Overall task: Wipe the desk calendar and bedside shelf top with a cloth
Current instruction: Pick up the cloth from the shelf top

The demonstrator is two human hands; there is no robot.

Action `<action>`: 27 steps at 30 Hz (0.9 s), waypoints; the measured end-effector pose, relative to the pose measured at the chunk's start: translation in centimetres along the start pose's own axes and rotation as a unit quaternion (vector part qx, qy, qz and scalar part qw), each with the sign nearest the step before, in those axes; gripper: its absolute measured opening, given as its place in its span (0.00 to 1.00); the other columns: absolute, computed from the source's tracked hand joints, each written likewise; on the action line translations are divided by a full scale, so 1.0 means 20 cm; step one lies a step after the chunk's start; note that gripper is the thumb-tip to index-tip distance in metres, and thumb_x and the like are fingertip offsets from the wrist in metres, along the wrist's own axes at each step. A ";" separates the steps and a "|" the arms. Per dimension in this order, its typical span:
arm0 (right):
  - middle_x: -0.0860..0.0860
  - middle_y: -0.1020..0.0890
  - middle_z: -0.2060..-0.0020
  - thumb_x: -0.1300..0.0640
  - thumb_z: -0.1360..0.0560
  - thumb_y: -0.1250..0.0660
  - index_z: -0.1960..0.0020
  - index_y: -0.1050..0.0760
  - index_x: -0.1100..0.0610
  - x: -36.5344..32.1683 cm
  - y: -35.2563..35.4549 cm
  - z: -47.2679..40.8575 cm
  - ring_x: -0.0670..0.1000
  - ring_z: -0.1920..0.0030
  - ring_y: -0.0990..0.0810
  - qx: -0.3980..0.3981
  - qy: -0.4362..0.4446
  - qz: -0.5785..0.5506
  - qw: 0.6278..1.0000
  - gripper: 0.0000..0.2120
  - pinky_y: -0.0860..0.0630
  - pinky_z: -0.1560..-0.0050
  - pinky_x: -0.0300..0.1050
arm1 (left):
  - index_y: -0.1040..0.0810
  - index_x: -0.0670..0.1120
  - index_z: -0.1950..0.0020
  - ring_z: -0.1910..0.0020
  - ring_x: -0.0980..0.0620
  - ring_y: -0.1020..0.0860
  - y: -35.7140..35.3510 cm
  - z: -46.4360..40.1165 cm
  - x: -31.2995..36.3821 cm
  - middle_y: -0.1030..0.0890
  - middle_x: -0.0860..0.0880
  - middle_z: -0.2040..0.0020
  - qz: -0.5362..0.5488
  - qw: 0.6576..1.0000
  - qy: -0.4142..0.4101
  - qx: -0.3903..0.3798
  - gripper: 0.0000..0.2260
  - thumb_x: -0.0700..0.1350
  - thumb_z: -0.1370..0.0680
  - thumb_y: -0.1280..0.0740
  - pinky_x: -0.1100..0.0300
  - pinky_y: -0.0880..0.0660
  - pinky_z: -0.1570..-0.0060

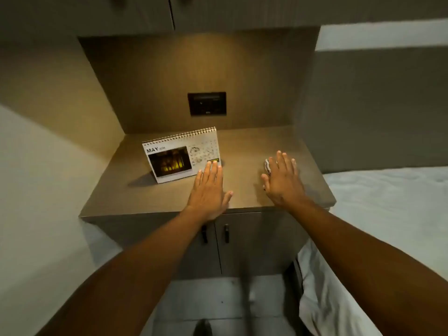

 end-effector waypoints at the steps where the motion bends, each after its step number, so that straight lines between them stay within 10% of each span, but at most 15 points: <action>1: 0.62 0.43 0.22 0.45 0.19 0.47 0.23 0.43 0.58 0.04 -0.04 -0.02 0.61 0.21 0.47 -0.021 -0.016 0.005 1.000 0.29 0.54 0.24 0.57 | 0.57 0.42 0.17 0.18 0.44 0.60 -0.04 -0.02 -0.02 0.56 0.41 0.16 -0.001 1.000 0.000 -0.014 0.39 0.66 0.19 0.52 0.48 0.63 0.24; 13: 0.58 0.48 0.20 0.33 0.22 0.51 0.20 0.50 0.53 0.27 -0.37 -0.21 0.61 0.20 0.53 -0.139 -0.130 -0.006 0.982 0.37 0.56 0.25 0.63 | 0.53 0.43 0.17 0.18 0.47 0.59 -0.29 -0.15 -0.11 0.54 0.44 0.16 0.056 0.993 -0.034 -0.095 0.40 0.69 0.20 0.59 0.46 0.59 0.21; 27: 0.55 0.38 0.22 0.58 0.23 0.31 0.22 0.42 0.50 0.27 -0.37 -0.24 0.60 0.21 0.45 -0.067 -0.184 -0.094 0.976 0.34 0.50 0.24 0.60 | 0.58 0.43 0.17 0.19 0.48 0.63 -0.26 -0.14 -0.10 0.58 0.44 0.16 0.067 0.990 -0.033 -0.118 0.39 0.68 0.19 0.58 0.47 0.62 0.21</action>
Point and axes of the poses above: each hand's wrist, its own z-axis away from the middle knuckle, its own y-axis out of the back of the hand, x = y × z, the point moved 7 cm from there along -z, towards the middle knuckle
